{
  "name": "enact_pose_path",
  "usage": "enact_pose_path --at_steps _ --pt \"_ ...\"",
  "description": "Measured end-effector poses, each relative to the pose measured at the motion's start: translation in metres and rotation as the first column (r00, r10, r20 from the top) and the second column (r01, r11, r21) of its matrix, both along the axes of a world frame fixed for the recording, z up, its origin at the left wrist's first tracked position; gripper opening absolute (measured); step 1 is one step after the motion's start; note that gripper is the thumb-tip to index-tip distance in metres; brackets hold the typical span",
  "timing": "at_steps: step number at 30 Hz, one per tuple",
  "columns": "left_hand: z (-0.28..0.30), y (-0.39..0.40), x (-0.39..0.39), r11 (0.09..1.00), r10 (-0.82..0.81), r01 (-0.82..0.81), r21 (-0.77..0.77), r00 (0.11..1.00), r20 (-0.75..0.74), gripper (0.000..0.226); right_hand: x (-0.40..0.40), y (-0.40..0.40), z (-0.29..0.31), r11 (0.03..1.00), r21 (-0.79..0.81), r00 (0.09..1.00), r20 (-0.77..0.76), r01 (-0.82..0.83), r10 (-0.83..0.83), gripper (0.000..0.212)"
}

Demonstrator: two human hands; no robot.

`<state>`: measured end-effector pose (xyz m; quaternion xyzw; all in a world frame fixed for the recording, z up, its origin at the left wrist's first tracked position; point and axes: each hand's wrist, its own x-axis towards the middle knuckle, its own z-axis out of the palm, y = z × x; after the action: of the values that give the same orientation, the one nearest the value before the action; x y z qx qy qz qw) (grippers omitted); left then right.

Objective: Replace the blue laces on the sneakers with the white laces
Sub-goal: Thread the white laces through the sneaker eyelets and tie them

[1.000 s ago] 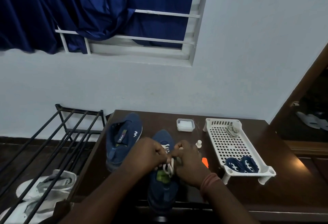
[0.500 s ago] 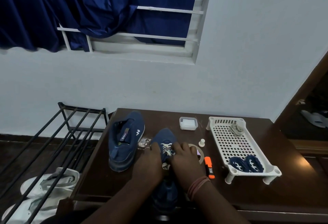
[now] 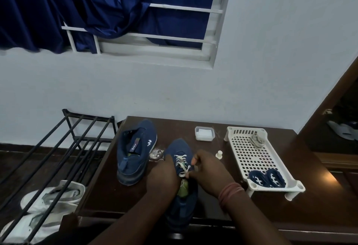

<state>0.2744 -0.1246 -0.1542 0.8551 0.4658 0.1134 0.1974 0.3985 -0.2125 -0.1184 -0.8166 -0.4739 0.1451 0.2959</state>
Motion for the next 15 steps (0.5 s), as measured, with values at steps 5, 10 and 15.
enact_pose_path --at_steps 5,10,15 --pt "0.004 -0.004 0.004 0.999 0.019 -0.014 0.048 0.995 -0.097 0.029 -0.020 0.018 -0.027 0.969 -0.229 0.995 0.066 0.092 -0.079 0.046" --pt "0.009 -0.006 0.008 0.999 0.002 0.005 0.044 0.987 -0.159 0.032 -0.024 0.031 -0.033 0.932 -0.315 0.962 0.254 0.182 -0.102 0.034" --pt "0.021 0.005 0.004 0.987 -0.090 0.066 -0.147 0.983 -0.162 0.041 -0.025 0.038 -0.034 0.903 -0.376 0.964 0.236 0.206 -0.122 0.032"
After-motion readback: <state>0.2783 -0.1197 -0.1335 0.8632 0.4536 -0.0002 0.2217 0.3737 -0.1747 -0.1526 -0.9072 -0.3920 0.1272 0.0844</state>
